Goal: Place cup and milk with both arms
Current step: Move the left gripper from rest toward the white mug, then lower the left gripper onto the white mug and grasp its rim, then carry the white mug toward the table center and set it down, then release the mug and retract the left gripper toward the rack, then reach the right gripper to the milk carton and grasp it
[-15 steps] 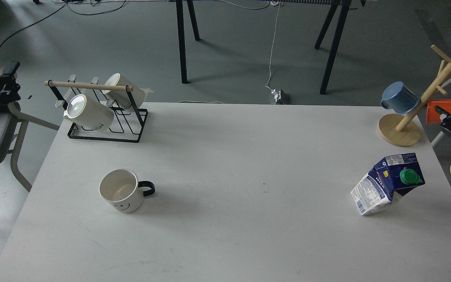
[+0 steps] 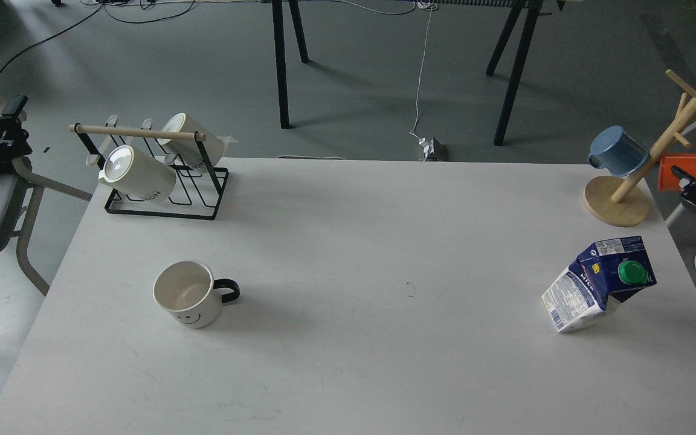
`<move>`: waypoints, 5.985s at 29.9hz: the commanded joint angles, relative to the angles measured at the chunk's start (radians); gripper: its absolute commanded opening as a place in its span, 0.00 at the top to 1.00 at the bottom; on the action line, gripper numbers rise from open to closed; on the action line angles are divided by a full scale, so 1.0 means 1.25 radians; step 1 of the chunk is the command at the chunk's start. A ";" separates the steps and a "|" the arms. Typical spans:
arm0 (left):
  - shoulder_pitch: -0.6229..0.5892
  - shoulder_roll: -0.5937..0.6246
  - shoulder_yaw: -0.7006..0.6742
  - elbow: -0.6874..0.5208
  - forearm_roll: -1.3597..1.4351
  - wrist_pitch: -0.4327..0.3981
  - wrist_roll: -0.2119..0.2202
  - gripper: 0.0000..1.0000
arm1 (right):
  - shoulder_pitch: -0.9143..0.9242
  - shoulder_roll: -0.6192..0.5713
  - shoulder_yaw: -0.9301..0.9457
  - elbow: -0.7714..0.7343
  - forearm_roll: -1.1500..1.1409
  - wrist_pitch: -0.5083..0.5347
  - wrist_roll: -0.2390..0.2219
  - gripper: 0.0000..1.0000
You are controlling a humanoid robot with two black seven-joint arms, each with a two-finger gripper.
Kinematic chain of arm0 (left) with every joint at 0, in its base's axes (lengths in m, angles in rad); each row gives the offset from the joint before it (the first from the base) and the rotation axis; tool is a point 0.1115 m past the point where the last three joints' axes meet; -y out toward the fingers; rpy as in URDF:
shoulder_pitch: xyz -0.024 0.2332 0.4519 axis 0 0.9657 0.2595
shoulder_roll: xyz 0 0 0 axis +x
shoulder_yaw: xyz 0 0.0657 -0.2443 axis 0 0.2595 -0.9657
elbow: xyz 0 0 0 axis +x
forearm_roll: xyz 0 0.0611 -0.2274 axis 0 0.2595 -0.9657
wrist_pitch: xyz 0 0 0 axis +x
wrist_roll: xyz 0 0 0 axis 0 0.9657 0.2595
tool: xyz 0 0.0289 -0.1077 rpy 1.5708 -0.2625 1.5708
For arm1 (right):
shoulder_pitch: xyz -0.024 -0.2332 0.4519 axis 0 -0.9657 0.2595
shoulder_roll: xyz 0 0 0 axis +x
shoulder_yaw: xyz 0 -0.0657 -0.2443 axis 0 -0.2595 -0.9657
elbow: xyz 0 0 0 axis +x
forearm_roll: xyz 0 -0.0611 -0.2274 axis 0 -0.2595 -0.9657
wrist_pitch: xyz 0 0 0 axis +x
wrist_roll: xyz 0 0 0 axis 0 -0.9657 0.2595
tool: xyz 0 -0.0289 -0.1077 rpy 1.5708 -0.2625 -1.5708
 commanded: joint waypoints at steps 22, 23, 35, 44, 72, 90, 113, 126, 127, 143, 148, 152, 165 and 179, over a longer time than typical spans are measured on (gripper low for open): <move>-0.105 0.042 0.111 -0.480 1.465 0.000 0.000 0.00 | -0.042 -0.002 0.006 -0.017 0.001 0.000 0.000 0.04; -0.105 0.037 0.128 -0.480 1.482 0.000 0.000 0.00 | -0.045 -0.002 0.006 -0.017 0.001 0.000 0.000 0.04; -0.055 0.014 0.179 -0.449 1.526 0.000 0.000 0.00 | -0.049 -0.006 0.009 -0.016 0.001 0.000 0.000 0.04; -0.017 0.014 0.182 -0.409 1.527 0.000 0.000 0.00 | -0.054 -0.006 0.009 -0.014 0.001 0.000 0.000 0.04; 0.007 -0.035 0.183 -0.331 1.525 0.007 0.000 1.00 | -0.071 -0.009 0.012 -0.016 0.006 0.000 0.001 0.04; -0.127 -0.182 0.093 -0.485 1.473 0.000 0.000 0.99 | -0.081 -0.020 0.015 -0.028 0.009 0.000 0.002 0.04; -0.052 -0.444 0.101 -0.346 1.579 0.000 0.000 0.91 | -0.087 -0.028 0.015 -0.035 0.010 0.000 0.004 0.04; -0.028 -0.451 0.102 -0.306 1.579 0.000 0.000 0.74 | -0.091 -0.028 0.015 -0.035 0.010 0.000 0.004 0.04; -0.024 -0.451 0.102 -0.306 1.579 0.000 0.000 0.70 | -0.091 -0.028 0.015 -0.035 0.010 0.000 0.004 0.04; -0.036 -0.367 0.044 -0.311 1.180 0.000 0.000 0.05 | -0.139 -0.122 0.015 0.019 0.088 0.000 0.003 0.05; -0.052 -0.256 -0.002 -0.289 0.889 0.000 0.000 0.05 | -0.298 -0.173 0.014 0.106 0.201 0.000 0.003 0.05; -0.052 -0.180 -0.020 -0.258 0.696 0.000 0.000 0.05 | -0.455 -0.167 0.011 0.176 0.261 0.000 0.007 0.04; -0.030 -0.106 -0.024 -0.223 0.449 0.000 0.000 0.02 | -0.574 0.010 0.011 0.293 0.194 0.000 0.007 0.04; -0.009 -0.119 -0.022 -0.223 0.450 0.000 0.000 0.01 | -0.507 0.060 0.001 0.286 0.146 0.000 0.011 0.05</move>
